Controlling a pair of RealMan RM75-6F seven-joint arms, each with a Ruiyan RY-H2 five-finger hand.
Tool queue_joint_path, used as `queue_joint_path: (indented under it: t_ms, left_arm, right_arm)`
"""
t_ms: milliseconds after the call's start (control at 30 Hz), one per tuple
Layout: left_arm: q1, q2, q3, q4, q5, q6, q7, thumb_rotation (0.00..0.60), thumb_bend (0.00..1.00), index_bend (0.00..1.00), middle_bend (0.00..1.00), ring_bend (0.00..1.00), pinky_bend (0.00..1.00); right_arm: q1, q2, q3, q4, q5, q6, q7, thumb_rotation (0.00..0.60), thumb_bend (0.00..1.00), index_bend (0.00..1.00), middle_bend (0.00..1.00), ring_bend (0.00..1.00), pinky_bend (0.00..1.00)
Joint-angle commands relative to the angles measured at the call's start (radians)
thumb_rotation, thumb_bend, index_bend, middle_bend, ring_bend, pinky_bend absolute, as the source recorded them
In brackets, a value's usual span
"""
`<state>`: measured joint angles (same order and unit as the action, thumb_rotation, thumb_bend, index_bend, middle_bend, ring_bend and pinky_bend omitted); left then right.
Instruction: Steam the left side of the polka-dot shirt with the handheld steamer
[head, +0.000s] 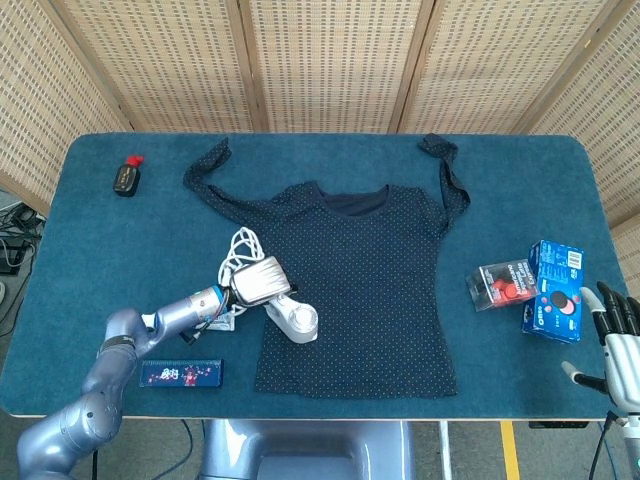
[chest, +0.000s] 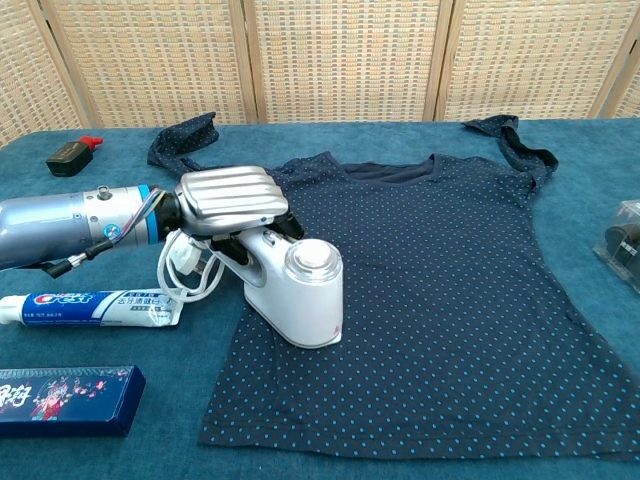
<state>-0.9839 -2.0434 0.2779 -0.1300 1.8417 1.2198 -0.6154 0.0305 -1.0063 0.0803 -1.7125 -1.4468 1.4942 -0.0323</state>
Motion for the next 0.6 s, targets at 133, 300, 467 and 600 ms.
queue_joint_path:
  t_ms: [133,300,467,600]
  left_arm:
    - [-0.009,-0.021,0.010,-0.010,0.011,0.007,0.003,0.600,0.66,1.00,0.85,0.77,0.86]
    - [-0.027,-0.048,0.017,-0.019,0.021,0.021,0.000,0.600,0.66,1.00,0.85,0.77,0.86]
    - [-0.046,-0.075,0.032,-0.023,0.041,0.036,0.004,0.600,0.66,1.00,0.85,0.77,0.86]
    - [-0.062,-0.099,0.040,-0.027,0.052,0.042,0.008,0.600,0.66,1.00,0.85,0.77,0.86]
  right_arm:
    - [-0.002,0.002,0.001,0.001,0.002,0.002,0.005,0.600,0.00,0.11,0.00,0.00,0.00]
    - [-0.003,0.005,0.003,0.002,0.003,0.004,0.012,0.600,0.00,0.11,0.00,0.00,0.00]
    - [-0.003,0.008,0.003,0.003,0.005,0.003,0.020,0.600,0.00,0.12,0.00,0.00,0.00]
    - [-0.004,0.009,0.004,0.005,0.005,0.004,0.024,0.600,0.00,0.12,0.00,0.00,0.00]
